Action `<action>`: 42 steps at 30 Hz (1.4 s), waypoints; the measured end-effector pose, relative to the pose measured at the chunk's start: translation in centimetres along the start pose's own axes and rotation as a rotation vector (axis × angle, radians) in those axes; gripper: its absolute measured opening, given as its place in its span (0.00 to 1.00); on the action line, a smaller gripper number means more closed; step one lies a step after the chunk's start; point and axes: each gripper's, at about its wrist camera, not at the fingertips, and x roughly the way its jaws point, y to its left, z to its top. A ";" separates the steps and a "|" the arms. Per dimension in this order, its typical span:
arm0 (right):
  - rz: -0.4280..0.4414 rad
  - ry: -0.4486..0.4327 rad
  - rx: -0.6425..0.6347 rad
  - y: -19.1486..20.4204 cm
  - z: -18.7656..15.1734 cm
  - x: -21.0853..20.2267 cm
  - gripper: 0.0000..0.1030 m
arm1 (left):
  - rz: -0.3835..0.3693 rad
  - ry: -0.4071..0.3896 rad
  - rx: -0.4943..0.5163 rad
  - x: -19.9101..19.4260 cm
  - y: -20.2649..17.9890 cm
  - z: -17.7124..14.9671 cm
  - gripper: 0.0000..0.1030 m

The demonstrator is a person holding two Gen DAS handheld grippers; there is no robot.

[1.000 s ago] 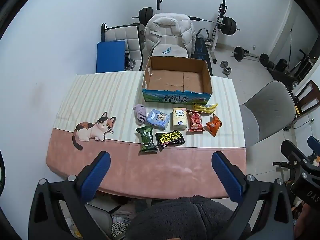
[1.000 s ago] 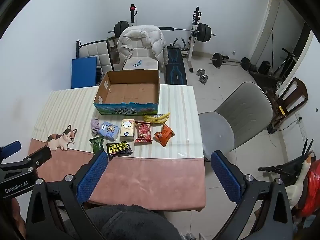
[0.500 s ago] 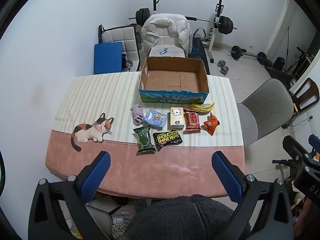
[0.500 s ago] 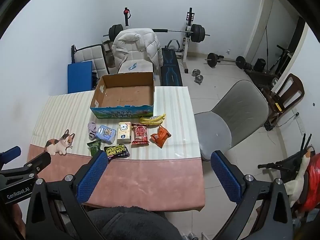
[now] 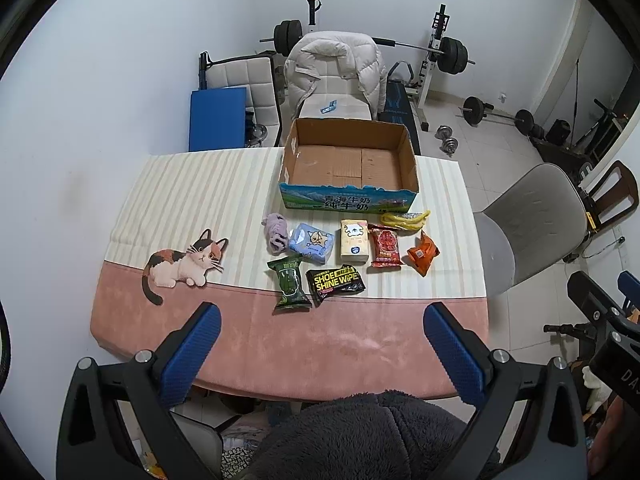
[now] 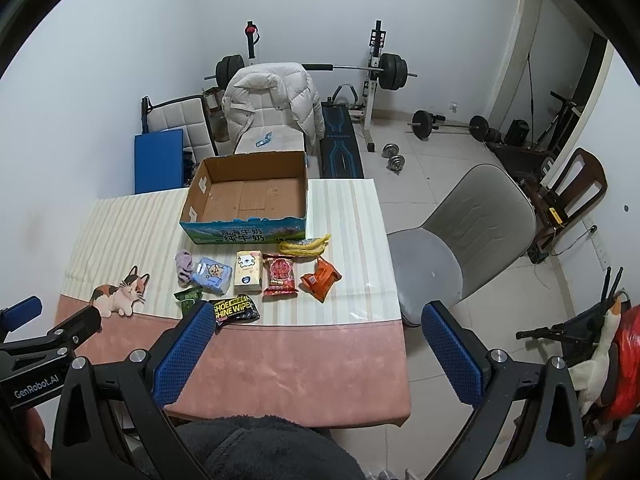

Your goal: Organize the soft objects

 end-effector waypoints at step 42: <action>0.013 0.003 -0.024 0.5 0.3 -0.6 1.00 | 0.001 -0.015 -0.016 -0.1 0.8 0.3 1.00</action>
